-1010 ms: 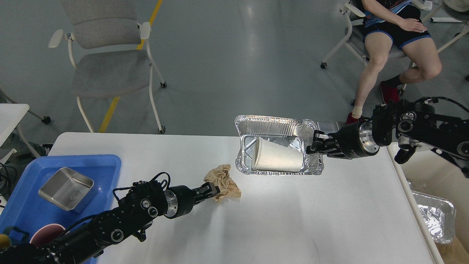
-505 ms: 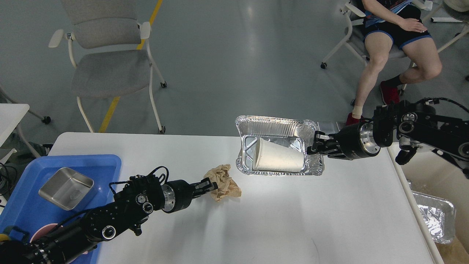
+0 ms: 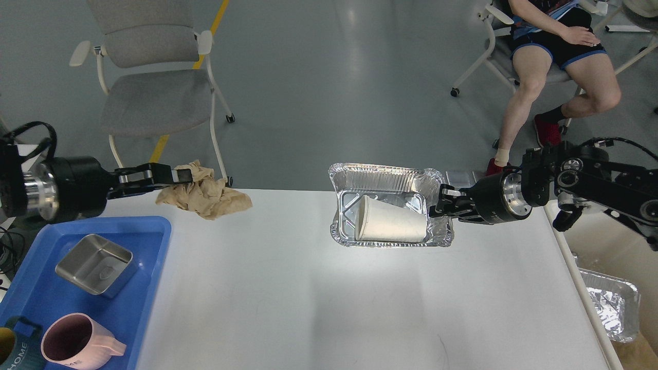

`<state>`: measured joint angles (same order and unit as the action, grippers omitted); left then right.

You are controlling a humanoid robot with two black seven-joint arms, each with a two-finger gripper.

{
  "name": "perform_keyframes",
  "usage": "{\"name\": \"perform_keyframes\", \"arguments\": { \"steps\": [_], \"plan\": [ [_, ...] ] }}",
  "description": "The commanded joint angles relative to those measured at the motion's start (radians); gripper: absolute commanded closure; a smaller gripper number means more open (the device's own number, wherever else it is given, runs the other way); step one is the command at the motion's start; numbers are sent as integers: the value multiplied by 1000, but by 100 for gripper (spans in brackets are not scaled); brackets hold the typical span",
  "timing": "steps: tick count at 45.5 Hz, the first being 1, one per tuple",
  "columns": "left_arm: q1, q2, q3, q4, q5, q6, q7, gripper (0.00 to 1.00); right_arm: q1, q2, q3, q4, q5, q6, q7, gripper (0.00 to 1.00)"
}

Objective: Tidy desktop
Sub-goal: 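Carry the paper towel over and drop it into the foil tray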

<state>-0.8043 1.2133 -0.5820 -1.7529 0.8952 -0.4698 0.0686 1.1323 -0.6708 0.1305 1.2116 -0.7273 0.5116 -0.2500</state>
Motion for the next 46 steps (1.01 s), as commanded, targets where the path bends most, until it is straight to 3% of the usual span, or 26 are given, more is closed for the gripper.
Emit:
{"name": "perform_keyframes", "arguments": {
  "steps": [1,10,23,28,33,41,46],
  "plan": [
    [-30,123,-149,-5,-107,-130,-1,100,1,-7,0,0,0,1,0,100],
    [-35,227,-360,1,-220,-276,3,100,1,-6,0,2,0,1,0,100],
    [-53,189,-375,9,-231,-271,17,100,1,-4,0,2,0,1,0,100],
    [-44,47,-354,35,-211,-230,28,100,1,-4,0,2,0,1,0,100],
    [-59,-144,-289,72,-104,-199,83,100,3,-1,0,2,0,1,0,100],
    [-69,-481,-194,167,109,-148,94,100,1,-10,1,3,0,1,0,100],
    [-72,-632,-183,207,224,-136,95,100,1,-10,1,3,2,2,0,100]
  ]
}}
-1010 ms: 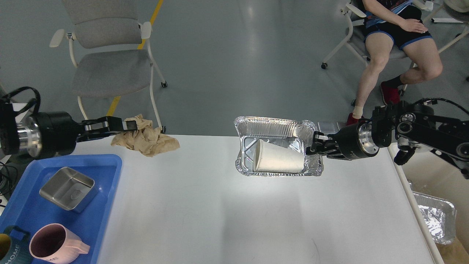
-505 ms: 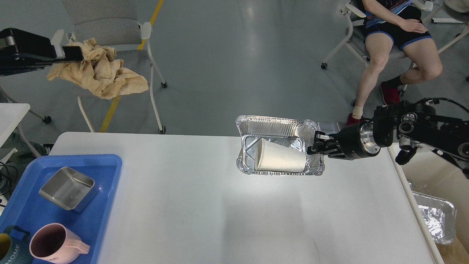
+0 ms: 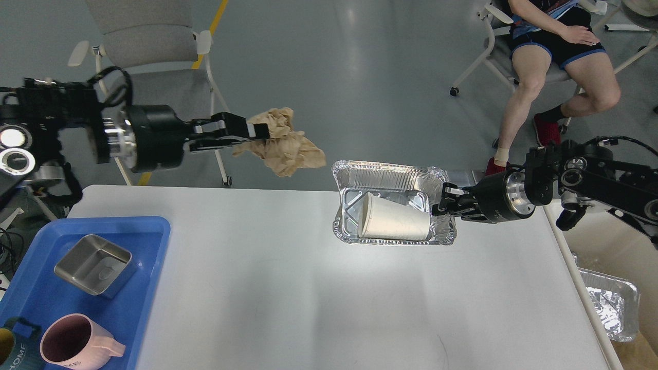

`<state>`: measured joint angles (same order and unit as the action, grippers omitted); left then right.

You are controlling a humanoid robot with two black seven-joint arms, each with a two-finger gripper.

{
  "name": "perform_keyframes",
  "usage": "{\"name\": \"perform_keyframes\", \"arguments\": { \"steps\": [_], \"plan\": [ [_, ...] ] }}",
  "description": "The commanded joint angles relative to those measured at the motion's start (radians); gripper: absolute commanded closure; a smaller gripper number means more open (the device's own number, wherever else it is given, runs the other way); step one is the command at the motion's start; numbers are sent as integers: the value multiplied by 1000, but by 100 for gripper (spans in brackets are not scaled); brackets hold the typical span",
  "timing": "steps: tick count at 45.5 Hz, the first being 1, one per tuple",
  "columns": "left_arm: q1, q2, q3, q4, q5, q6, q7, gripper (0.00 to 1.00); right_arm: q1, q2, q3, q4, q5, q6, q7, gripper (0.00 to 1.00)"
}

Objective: Tidy desktop
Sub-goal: 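Carry the paper towel over and drop it into the foil tray, then move the foil tray with the right gripper into the white bin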

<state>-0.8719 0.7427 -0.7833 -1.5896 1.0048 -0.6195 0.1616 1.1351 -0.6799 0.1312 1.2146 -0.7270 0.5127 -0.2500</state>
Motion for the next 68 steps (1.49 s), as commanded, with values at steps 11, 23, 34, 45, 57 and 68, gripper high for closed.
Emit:
{"name": "perform_keyframes", "arguments": {
  "steps": [11,23,34,45,57,68],
  "plan": [
    [-21,-393,39,137,235,14,4,99,-1,0,1,0,0,1,0,100],
    [-29,-559,64,264,279,41,7,84,-1,0,8,8,1,1,0,100],
    [2,-575,62,290,278,175,7,8,-1,-9,8,10,1,1,0,100],
    [63,-582,21,289,252,170,-11,4,-4,-6,8,8,0,1,0,100],
    [330,-637,-381,292,9,182,-11,3,-34,-9,10,-4,-8,0,0,100],
    [588,-681,-746,295,-210,182,-11,3,-61,-10,39,-4,-9,-2,0,100]
  ]
}}
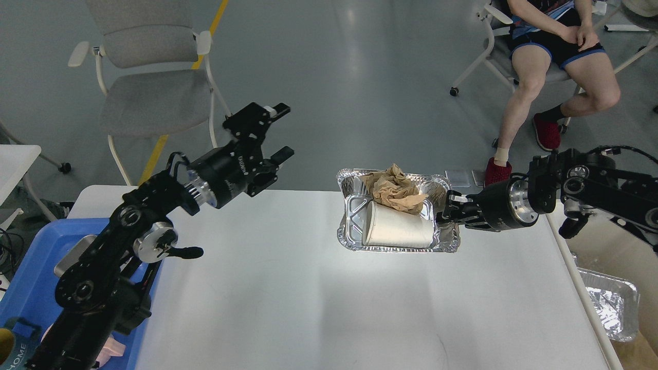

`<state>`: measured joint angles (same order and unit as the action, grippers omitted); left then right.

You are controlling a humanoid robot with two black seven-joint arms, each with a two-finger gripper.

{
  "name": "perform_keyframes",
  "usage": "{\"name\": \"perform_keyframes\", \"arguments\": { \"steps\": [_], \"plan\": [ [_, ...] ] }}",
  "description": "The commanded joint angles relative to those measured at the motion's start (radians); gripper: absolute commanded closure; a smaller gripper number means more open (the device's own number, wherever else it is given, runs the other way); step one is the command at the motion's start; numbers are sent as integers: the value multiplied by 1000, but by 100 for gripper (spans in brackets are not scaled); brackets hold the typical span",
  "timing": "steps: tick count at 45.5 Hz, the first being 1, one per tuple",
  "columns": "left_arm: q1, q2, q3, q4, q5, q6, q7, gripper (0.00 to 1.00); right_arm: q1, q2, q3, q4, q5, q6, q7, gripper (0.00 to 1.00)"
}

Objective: Tidy desktop
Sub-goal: 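Move the foil tray with the right gripper into the white bin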

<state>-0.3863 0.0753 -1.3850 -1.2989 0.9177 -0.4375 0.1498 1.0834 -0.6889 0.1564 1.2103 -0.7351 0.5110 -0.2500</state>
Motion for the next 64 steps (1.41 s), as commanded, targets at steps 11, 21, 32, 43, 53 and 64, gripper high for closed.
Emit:
{"name": "perform_keyframes", "arguments": {
  "steps": [11,21,32,43,53,64],
  "plan": [
    [179,-34,-292,163,-447,5,5,3,-20,-11,23,0,-1,-2,0,100],
    [167,-26,-289,282,-485,43,1,3,-49,-89,68,-35,-1,-5,2,100],
    [152,-23,-289,339,-487,59,-1,3,-281,-264,265,-119,2,-6,2,100],
    [152,-23,-287,351,-487,59,-1,3,-549,-290,552,-375,3,-12,0,100],
    [150,-23,-282,351,-487,60,-1,3,-596,-259,604,-626,13,-28,2,100],
    [153,-22,-278,352,-487,60,-1,3,-625,-190,606,-771,19,-40,2,100]
  ]
}}
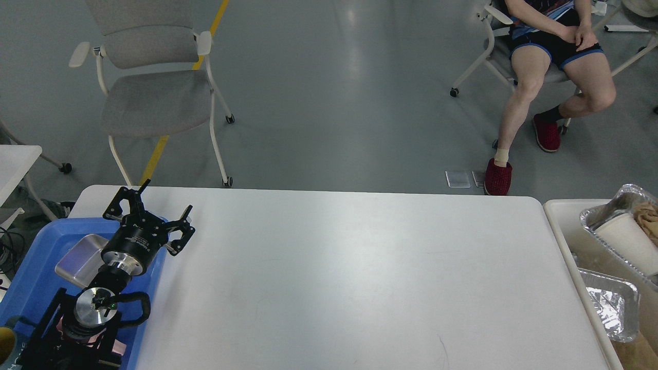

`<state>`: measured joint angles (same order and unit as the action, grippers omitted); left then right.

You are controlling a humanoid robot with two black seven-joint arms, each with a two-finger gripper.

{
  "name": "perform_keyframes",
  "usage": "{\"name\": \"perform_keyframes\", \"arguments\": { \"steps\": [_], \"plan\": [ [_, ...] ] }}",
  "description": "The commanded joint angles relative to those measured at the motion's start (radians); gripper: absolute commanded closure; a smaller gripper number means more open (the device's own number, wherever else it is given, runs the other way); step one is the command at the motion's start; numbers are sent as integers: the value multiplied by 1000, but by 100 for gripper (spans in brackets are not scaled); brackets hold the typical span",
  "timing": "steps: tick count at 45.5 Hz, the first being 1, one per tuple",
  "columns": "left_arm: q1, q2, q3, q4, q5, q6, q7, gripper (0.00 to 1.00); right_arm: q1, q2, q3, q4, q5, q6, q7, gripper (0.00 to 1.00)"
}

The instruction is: Tidy desktop

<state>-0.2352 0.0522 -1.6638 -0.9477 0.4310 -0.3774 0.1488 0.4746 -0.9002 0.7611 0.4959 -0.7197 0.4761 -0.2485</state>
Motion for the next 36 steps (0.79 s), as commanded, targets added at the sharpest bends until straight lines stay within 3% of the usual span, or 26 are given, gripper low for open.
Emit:
{"name": "perform_keyframes", "arguments": {
  "steps": [1,4,7,8,9,25,36],
  "plan": [
    [2,1,1,0,0,0,0,3,-16,27,3,-69,3,-10,0,100],
    [4,3,1,0,0,0,0,3,-13,59,4,-106,3,-45,-2,74],
    [5,5,1,0,0,-2,0,3,-7,92,4,-154,3,-105,0,23],
    [7,5,1,0,0,-2,0,3,-5,102,7,-172,3,-132,0,8],
    [7,5,1,0,0,-2,0,3,-2,113,10,-190,3,-155,0,0],
    [13,5,1,0,0,-2,2,3,45,187,93,-238,160,-180,0,0],
    [13,3,1,0,0,-2,0,3,228,379,225,-206,388,-175,38,0]
  ]
}}
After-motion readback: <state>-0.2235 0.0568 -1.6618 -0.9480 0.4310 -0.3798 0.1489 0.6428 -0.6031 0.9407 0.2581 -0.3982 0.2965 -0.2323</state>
